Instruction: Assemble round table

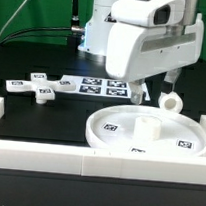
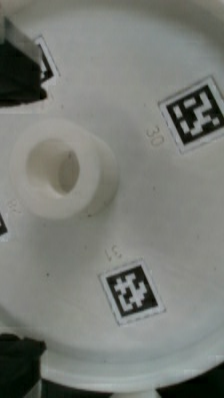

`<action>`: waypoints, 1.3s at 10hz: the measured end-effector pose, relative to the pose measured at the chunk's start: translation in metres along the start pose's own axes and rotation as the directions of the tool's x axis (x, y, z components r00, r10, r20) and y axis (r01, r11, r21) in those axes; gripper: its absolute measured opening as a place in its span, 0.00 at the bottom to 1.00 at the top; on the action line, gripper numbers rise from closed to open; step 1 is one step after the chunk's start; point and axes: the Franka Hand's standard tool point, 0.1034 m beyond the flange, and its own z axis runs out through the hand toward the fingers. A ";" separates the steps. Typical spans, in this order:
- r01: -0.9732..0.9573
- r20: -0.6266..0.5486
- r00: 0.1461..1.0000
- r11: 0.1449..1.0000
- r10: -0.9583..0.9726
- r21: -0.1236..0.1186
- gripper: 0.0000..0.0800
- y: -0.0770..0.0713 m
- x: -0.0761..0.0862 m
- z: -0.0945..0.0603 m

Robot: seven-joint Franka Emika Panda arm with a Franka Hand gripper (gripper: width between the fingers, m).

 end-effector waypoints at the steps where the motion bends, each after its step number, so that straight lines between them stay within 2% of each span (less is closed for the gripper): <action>1: -0.008 -0.003 1.000 1.000 0.008 0.002 0.81 0.002 0.001 0.000; 3: -0.065 -0.004 0.998 0.998 0.065 0.005 0.81 0.001 0.001 0.001; 5: -0.236 -0.004 0.972 0.972 0.236 0.013 0.81 -0.002 0.001 0.001; 6: -0.393 -0.004 0.920 0.919 0.393 0.021 0.81 -0.011 -0.002 0.004; 7: -0.466 -0.016 0.885 0.885 0.466 0.020 0.81 -0.022 -0.002 0.007; 9: -0.642 0.004 0.766 0.766 0.642 0.035 0.81 -0.042 0.001 0.013; 11: -0.749 -0.005 0.661 0.660 0.750 0.059 0.81 -0.054 0.005 0.017; 13: -0.812 0.008 0.581 0.579 0.814 0.072 0.81 -0.057 0.006 0.017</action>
Offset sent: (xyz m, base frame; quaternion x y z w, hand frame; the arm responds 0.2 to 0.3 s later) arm 0.0000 0.0000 0.0000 0.0000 0.0000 0.1938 0.9810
